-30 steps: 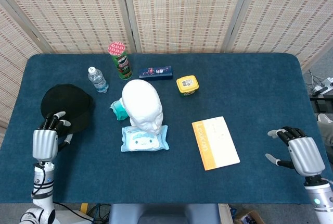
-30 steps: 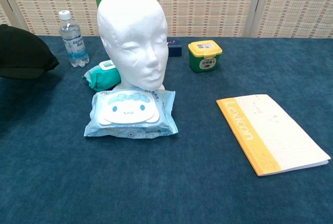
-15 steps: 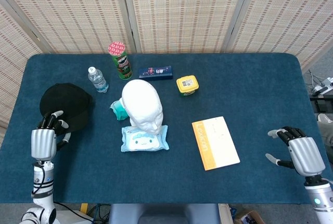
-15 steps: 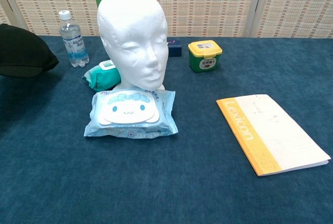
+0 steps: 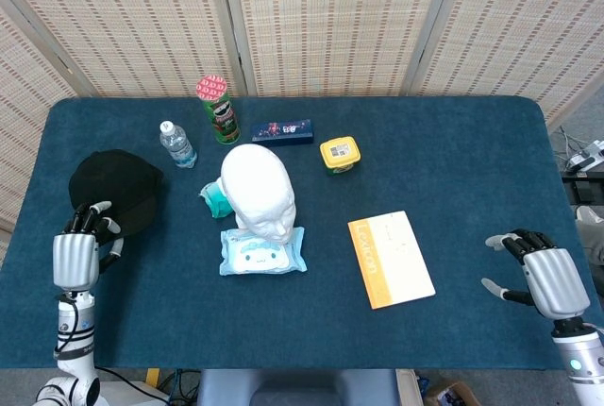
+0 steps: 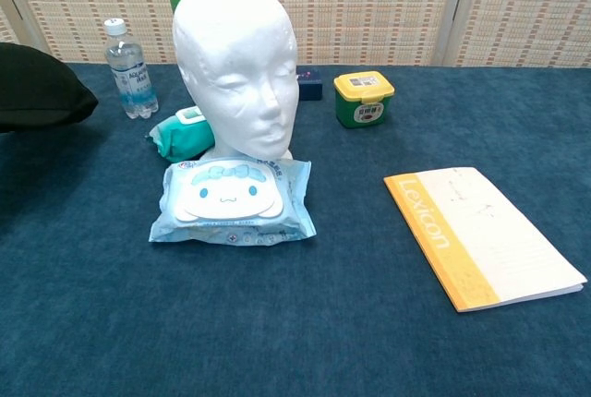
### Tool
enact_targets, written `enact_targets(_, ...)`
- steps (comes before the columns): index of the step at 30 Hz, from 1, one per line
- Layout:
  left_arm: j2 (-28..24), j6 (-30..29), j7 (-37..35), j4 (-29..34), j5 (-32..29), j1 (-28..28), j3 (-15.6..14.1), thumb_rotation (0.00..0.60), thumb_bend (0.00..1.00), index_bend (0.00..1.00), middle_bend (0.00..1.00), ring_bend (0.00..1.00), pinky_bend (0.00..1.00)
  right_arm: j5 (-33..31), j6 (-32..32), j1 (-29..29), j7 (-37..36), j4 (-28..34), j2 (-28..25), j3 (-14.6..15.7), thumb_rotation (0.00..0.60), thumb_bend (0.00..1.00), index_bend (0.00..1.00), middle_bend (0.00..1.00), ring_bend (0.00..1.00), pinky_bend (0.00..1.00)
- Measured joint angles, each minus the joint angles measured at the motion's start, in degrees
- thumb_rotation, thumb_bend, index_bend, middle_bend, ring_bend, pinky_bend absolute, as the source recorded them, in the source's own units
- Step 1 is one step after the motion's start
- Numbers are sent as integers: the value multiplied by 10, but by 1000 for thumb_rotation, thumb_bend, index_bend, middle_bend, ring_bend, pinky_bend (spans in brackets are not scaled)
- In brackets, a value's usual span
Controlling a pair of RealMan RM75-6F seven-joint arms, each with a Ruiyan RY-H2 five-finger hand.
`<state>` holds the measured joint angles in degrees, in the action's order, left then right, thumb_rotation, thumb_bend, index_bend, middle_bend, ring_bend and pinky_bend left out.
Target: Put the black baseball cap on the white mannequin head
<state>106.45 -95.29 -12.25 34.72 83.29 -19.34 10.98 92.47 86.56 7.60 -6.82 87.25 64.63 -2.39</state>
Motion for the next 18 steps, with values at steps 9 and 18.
enact_targets(9,3,-68,-38,-23,19,-6,3,600,444,713,418,277,479,1,2,0,-3,0,0,0,600,51,383,450,307,317)
enact_targets(18,-26,-148,-24,-17,47,-26,11,600,445,719,431,284,490,3,4,-1,-4,-1,0,1,600,52,383,450,307,317)
